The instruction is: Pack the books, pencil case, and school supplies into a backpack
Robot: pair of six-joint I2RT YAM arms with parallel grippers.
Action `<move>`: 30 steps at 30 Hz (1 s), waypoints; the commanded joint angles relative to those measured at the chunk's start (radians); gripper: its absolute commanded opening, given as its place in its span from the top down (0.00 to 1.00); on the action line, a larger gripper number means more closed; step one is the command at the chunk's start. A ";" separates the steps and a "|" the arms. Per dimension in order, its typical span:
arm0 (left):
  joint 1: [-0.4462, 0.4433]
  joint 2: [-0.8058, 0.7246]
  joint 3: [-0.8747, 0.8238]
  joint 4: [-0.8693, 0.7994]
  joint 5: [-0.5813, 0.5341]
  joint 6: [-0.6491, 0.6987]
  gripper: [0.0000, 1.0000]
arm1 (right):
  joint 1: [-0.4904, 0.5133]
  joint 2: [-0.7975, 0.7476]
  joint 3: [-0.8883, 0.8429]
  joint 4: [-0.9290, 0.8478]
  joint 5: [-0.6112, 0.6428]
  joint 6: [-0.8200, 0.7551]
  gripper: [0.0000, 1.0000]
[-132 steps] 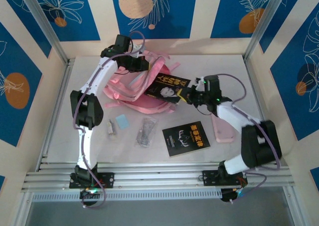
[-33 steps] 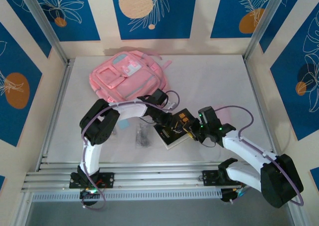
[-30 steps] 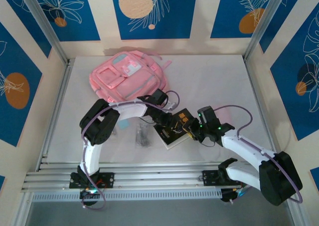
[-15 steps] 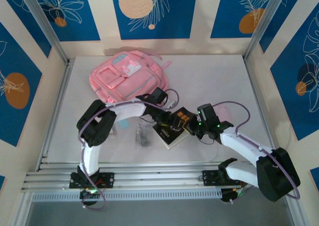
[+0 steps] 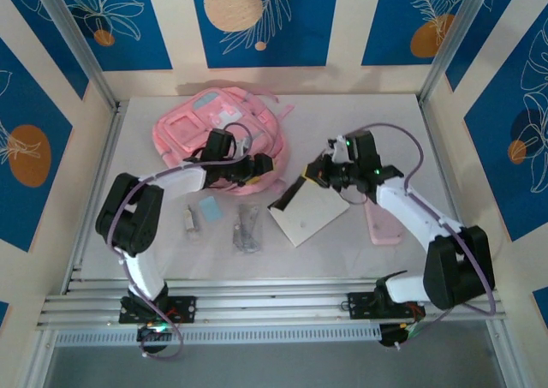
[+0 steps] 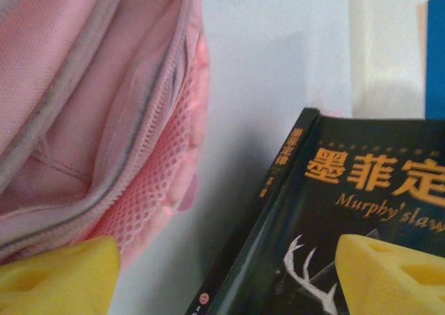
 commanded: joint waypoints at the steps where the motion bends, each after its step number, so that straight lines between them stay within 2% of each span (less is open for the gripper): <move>1: 0.066 -0.099 -0.038 0.078 -0.007 -0.052 0.18 | 0.024 0.066 0.177 -0.014 -0.145 -0.109 1.00; 5: 0.137 -0.170 -0.087 0.083 -0.039 -0.072 0.18 | 0.086 0.190 0.373 -0.060 -0.199 -0.150 1.00; 11: 0.188 -0.246 -0.148 0.066 -0.123 -0.073 0.16 | 0.148 0.333 0.498 -0.067 -0.243 -0.176 1.00; 16: 0.189 -0.248 -0.156 0.018 -0.170 -0.032 0.16 | 0.128 0.438 0.425 -0.047 -0.231 -0.217 1.00; 23: 0.190 -0.204 -0.167 0.014 -0.167 -0.028 0.16 | 0.069 0.608 0.312 0.069 -0.218 -0.196 1.00; 30: 0.183 -0.161 -0.138 -0.086 -0.122 0.033 0.18 | 0.066 0.591 0.258 0.007 -0.107 -0.205 0.99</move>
